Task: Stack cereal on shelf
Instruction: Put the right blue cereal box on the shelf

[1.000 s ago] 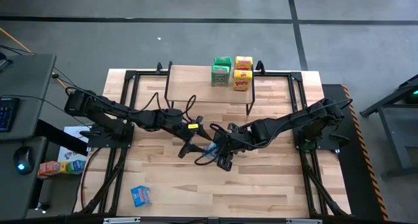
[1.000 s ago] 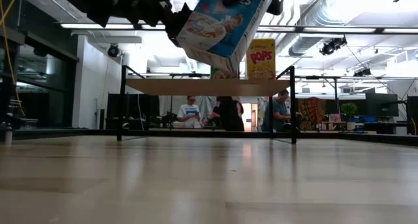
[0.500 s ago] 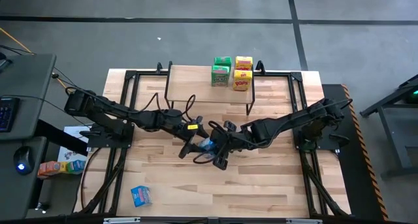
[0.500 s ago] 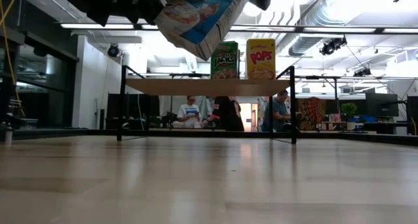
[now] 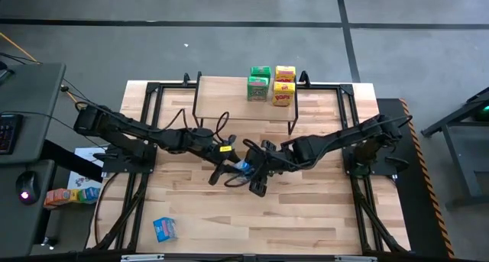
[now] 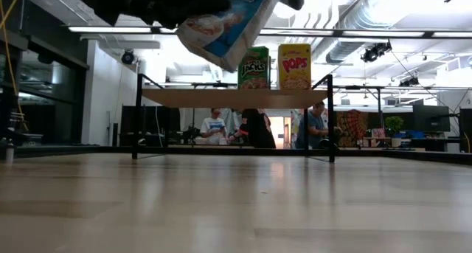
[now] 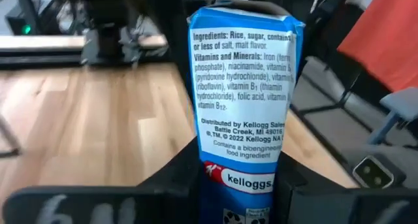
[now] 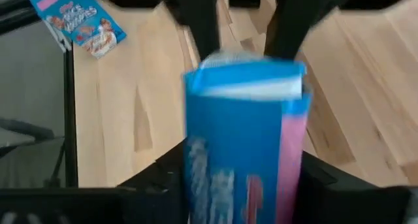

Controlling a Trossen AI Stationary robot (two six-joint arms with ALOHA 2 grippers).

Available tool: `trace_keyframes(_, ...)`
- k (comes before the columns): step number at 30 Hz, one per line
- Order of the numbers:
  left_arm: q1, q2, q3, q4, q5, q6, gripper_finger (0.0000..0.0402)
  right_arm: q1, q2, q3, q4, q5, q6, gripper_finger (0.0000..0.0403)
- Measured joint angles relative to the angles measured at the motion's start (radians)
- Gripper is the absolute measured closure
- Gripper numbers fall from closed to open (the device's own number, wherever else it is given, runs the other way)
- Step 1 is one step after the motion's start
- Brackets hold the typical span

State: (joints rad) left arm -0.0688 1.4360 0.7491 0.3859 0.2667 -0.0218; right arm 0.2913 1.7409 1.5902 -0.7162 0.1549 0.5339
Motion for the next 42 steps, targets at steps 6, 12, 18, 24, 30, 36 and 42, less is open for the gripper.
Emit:
trace_keyframes(6, 0.052, -0.14, 0.039, -0.319, -0.06, 0.018, 0.0309, -0.006, 0.0, 0.15, -0.283, -0.016, 0.035, 0.0185)
trace_keyframes(12, 0.079, -0.345, -0.006, -0.424, -0.349, 0.051, 0.0308, 0.079, -0.005, 0.159, -0.616, 0.136, 0.128, 0.0175)
trace_keyframes(18, 0.196, -0.537, -0.098, -0.2, -0.325, 0.151, 0.0309, 0.147, -0.036, -0.053, -0.767, 0.21, 0.328, 0.0176)
trace_keyframes(24, 0.429, -0.535, -0.095, -0.025, -0.056, 0.157, 0.0309, 0.152, -0.2, -0.385, -0.534, 0.158, 0.434, 0.0176)
trace_keyframes(30, 0.647, -0.343, -0.06, 0.036, 0.149, 0.146, 0.0309, 0.162, -0.404, -0.653, -0.143, 0.208, 0.431, 0.0176)
trace_keyframes(36, 0.823, -0.137, -0.058, 0.205, 0.338, 0.074, 0.0309, 0.177, -0.529, -0.799, 0.196, 0.292, 0.339, 0.0176)
trace_keyframes(42, 0.874, 0.016, -0.058, 0.391, 0.355, 0.029, 0.0309, 0.176, -0.546, -0.84, 0.313, 0.311, 0.274, 0.0176)
